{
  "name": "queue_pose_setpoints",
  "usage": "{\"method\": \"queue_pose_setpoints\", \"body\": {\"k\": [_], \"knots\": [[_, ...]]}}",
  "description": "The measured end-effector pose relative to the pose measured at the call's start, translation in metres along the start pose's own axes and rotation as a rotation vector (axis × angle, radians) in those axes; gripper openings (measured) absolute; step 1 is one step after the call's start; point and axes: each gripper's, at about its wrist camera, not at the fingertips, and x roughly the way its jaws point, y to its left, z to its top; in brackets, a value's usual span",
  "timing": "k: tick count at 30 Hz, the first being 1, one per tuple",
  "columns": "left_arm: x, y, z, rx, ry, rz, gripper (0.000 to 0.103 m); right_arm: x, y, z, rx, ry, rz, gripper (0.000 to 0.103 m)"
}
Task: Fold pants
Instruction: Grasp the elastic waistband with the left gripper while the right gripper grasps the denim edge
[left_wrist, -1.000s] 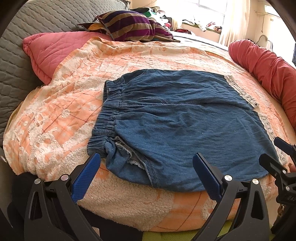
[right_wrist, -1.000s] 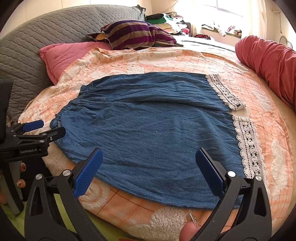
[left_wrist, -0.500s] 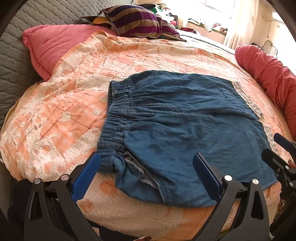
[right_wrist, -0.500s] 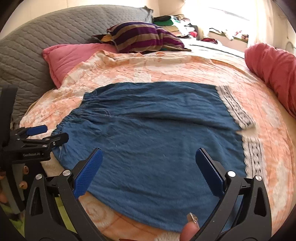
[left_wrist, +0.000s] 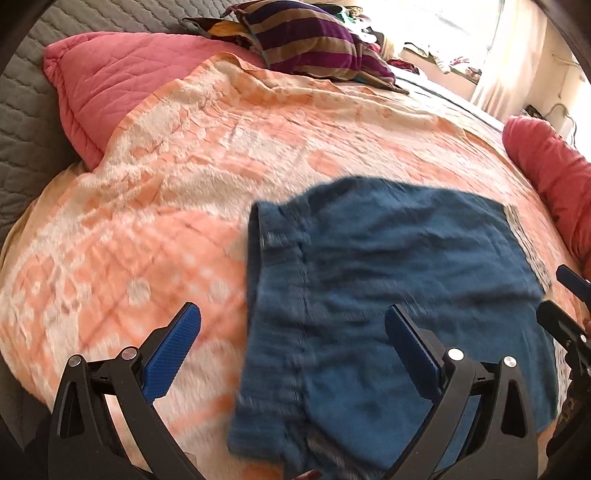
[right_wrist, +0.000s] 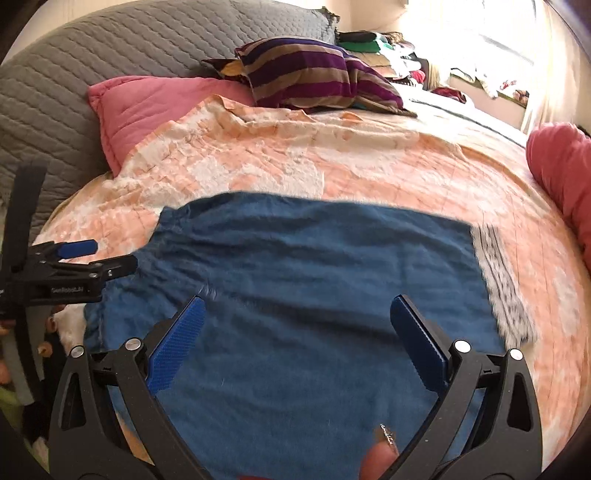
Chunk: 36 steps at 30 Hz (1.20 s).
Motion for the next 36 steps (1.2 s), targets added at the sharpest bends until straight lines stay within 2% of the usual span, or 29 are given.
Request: {"method": "queue_pose_setpoints", "body": {"k": [5, 12, 16, 20, 23, 24, 27, 29, 30, 32, 36], "knots": [[0.02, 0.01, 0.03, -0.014, 0.009, 0.022, 0.099, 0.026, 0.0, 0.028, -0.059, 0.008, 0.004, 0.095], [0.051, 0.023, 0.056, -0.016, 0.04, 0.056, 0.099, 0.066, -0.004, 0.059, -0.122, 0.04, 0.025, 0.095], [0.073, 0.024, 0.065, 0.007, 0.076, 0.05, 0.099, 0.094, -0.009, 0.074, -0.18, 0.07, 0.013, 0.095], [0.091, 0.027, 0.071, 0.014, 0.09, 0.011, 0.099, 0.128, -0.019, 0.085, -0.193, 0.142, 0.035, 0.095], [0.103, 0.03, 0.073, 0.018, 0.097, 0.005, 0.098, 0.15, -0.018, 0.089, -0.246, 0.177, 0.007, 0.095], [0.107, 0.029, 0.074, 0.027, 0.099, 0.001, 0.096, 0.156, -0.019, 0.091, -0.252, 0.188, 0.017, 0.095], [0.111, 0.027, 0.075, 0.048, 0.096, -0.046, 0.065, 0.171, -0.02, 0.094, -0.27, 0.205, 0.019, 0.095], [0.111, 0.022, 0.075, 0.08, 0.091, -0.052, 0.051, 0.178, -0.019, 0.097, -0.299, 0.201, 0.026, 0.095], [0.109, 0.019, 0.074, 0.095, 0.082, -0.068, 0.041, 0.18, -0.017, 0.098, -0.309, 0.201, 0.032, 0.095], [0.104, 0.017, 0.073, 0.103, 0.055, -0.062, 0.038, 0.185, -0.014, 0.1, -0.339, 0.211, 0.059, 0.095], [0.075, 0.011, 0.069, 0.135, -0.06, -0.062, 0.036, 0.187, -0.001, 0.102, -0.436, 0.199, 0.07, 0.095]]}}
